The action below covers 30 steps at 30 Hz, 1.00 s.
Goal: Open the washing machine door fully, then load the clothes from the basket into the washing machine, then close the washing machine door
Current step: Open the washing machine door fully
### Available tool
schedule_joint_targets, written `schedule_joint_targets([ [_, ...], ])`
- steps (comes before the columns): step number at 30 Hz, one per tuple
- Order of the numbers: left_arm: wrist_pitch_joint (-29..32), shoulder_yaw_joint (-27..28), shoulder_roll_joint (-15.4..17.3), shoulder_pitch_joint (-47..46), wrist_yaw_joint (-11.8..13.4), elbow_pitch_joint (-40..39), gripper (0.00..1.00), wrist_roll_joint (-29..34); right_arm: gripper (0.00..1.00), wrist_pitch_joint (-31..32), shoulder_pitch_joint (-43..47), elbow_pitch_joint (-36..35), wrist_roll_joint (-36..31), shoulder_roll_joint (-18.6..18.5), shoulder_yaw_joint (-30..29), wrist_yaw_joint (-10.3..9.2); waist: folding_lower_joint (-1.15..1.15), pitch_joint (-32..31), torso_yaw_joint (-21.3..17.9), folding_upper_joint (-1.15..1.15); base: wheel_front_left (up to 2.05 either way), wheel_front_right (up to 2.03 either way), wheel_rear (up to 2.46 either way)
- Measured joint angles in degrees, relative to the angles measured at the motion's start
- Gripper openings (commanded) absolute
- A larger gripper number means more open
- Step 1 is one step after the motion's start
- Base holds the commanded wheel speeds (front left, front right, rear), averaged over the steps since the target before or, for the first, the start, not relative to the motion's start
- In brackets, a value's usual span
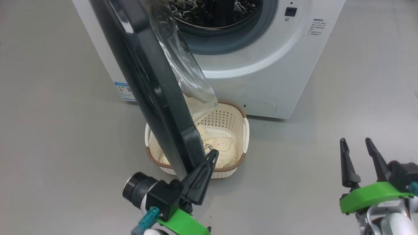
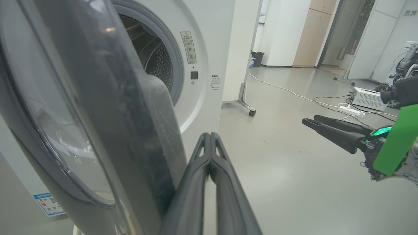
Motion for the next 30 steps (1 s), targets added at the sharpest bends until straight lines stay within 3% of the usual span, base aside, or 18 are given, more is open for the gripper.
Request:
schedule_joint_targets([
  [19,0.47,0.64,1.67,2.29,2.21,-2.26,0.00,-0.03,1.00,-0.51,-0.07,0.93,0.00,-0.30,0.16,0.00,0.00,0.41,2.95,0.00,0.00,0.00,0.00],
  [30,0.47,3.11,3.31,4.90,5.60,-3.77,0.00,-0.57,1.00,-0.56,-0.06,1.32,0.02,-0.74,0.03,0.00,0.00,0.70,5.17,0.00,0.00,0.00,0.00],
])
